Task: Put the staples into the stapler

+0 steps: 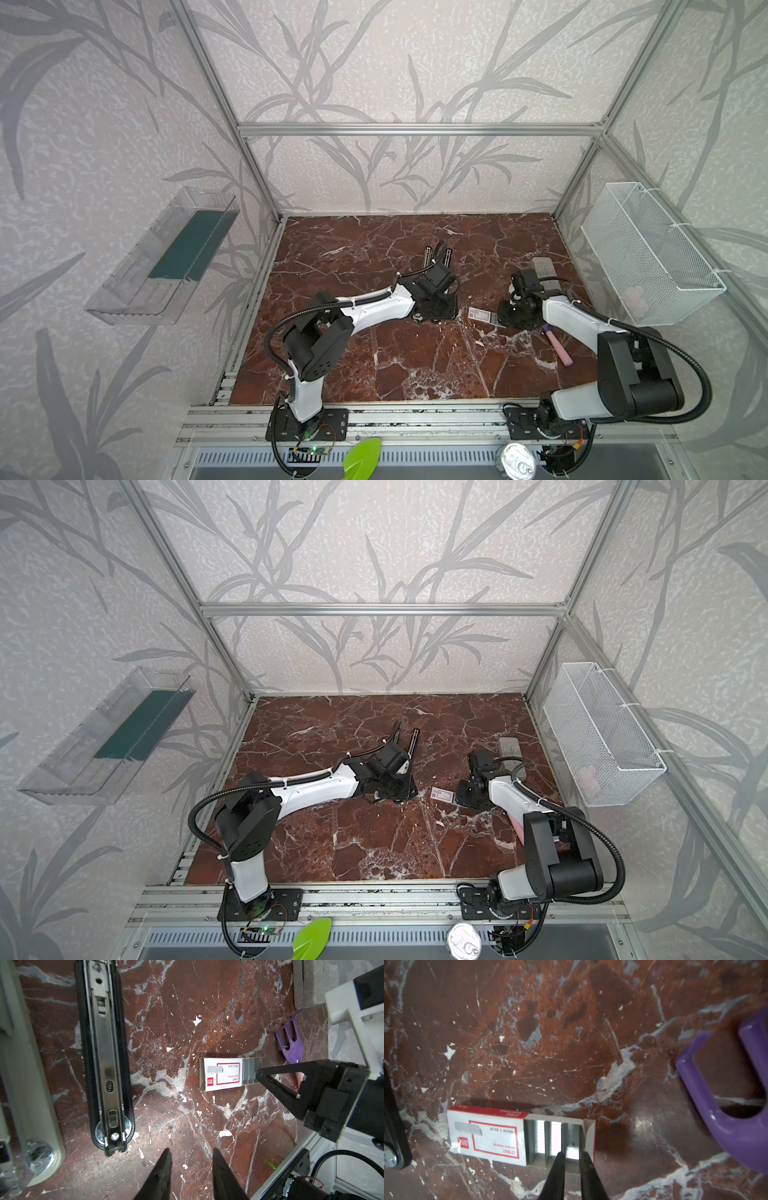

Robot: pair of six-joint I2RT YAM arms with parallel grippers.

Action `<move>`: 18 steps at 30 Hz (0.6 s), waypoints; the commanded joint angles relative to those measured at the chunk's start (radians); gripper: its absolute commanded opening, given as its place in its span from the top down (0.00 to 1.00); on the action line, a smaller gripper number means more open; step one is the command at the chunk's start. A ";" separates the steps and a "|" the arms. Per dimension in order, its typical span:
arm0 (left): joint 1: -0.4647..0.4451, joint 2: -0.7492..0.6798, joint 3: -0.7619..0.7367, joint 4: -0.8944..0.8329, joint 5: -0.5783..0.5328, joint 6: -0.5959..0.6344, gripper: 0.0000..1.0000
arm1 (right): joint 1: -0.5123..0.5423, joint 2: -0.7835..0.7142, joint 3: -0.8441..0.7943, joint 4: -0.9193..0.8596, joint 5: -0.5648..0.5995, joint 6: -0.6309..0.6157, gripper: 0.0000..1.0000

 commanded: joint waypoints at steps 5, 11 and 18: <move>-0.004 -0.040 -0.029 0.012 -0.021 -0.009 0.65 | 0.003 0.047 0.039 0.002 0.041 0.001 0.84; -0.004 -0.050 -0.040 0.012 -0.025 -0.011 0.65 | 0.004 0.066 0.048 -0.008 0.066 0.003 0.84; -0.004 -0.051 -0.037 0.016 -0.021 -0.013 0.65 | 0.006 -0.016 0.048 -0.044 0.101 0.001 0.80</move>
